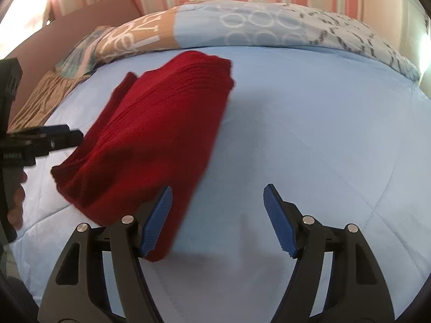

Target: Fold small clothes

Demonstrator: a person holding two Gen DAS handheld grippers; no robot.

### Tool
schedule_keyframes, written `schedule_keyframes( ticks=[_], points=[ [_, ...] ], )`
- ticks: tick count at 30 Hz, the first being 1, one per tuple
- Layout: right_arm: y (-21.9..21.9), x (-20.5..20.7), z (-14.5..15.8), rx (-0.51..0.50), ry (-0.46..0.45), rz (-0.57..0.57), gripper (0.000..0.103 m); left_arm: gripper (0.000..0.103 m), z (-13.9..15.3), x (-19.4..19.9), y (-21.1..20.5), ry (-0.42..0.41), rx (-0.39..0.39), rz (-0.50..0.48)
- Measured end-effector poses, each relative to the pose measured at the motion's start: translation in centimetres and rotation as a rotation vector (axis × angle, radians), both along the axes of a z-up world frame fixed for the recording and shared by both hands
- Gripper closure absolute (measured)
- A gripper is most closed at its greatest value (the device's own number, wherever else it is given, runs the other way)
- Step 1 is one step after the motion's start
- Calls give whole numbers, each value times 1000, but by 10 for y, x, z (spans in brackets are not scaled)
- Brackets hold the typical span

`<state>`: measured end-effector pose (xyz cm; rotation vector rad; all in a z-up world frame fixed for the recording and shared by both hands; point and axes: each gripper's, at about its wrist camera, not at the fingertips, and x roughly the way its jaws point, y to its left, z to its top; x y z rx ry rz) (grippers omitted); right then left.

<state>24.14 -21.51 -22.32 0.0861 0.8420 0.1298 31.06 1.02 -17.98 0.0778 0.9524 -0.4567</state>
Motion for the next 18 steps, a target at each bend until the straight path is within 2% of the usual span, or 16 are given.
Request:
schedule_keyframes(
  ticks=[6,7,8,10,12,13,16,18],
  points=[
    [-19,4,-4,21,1,-29,32,6,-24,7,-23,35,-4,-45],
    [-21,4,-5,30,2,-33,32,11,-27,8,-23,44,-7,-46],
    [-23,4,-6,36,1,-36,32,25,-33,10,-23,65,-21,-54],
    [-25,4,-8,41,0,-41,32,38,-39,12,-21,93,-39,-62],
    [-25,4,-9,44,1,-43,32,48,-40,10,-21,79,-29,-61],
    [-26,5,-10,45,2,-44,32,58,-40,9,-21,73,-31,-64],
    [-24,6,-12,46,6,-42,32,71,-35,2,-22,30,-19,-65],
    [-22,6,-13,45,9,-37,32,75,-30,-7,-28,-24,31,-73]
  ],
)
